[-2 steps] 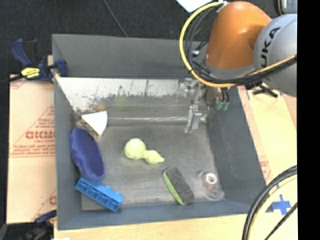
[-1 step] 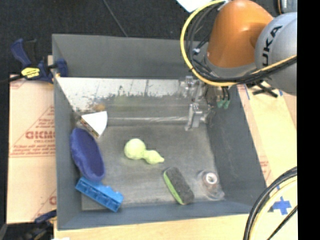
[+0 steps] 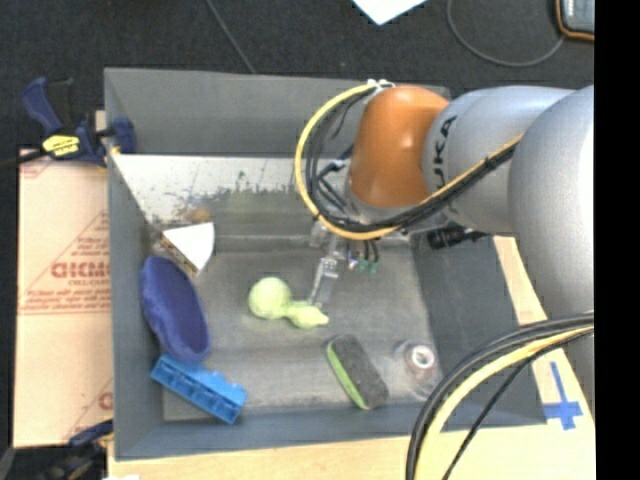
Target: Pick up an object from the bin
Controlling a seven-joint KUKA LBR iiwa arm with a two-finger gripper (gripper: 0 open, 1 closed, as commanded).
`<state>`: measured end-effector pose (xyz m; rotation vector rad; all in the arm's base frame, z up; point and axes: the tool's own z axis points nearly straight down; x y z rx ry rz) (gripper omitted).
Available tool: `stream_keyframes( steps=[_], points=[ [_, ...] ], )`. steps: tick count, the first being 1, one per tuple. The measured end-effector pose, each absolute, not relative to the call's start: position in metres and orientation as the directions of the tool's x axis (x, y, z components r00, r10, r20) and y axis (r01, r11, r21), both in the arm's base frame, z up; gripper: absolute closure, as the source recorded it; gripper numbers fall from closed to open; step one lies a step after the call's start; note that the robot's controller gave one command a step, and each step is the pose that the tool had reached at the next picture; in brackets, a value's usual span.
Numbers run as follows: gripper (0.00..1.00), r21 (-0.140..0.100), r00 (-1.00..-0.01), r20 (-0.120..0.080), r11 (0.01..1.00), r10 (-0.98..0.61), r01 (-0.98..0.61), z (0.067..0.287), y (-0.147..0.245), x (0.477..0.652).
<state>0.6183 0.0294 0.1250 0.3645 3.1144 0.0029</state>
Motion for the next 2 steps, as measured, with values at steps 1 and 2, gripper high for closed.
stream_keyframes(
  steps=[1, 2],
  points=[
    [0.00, 0.001, -0.986, -0.016, 0.986, 0.167, 0.167, 0.161, 0.058, 0.612],
    [0.00, 0.003, -0.952, -0.002, 0.952, 0.307, 0.307, 0.110, 0.079, 0.582]
  ],
)
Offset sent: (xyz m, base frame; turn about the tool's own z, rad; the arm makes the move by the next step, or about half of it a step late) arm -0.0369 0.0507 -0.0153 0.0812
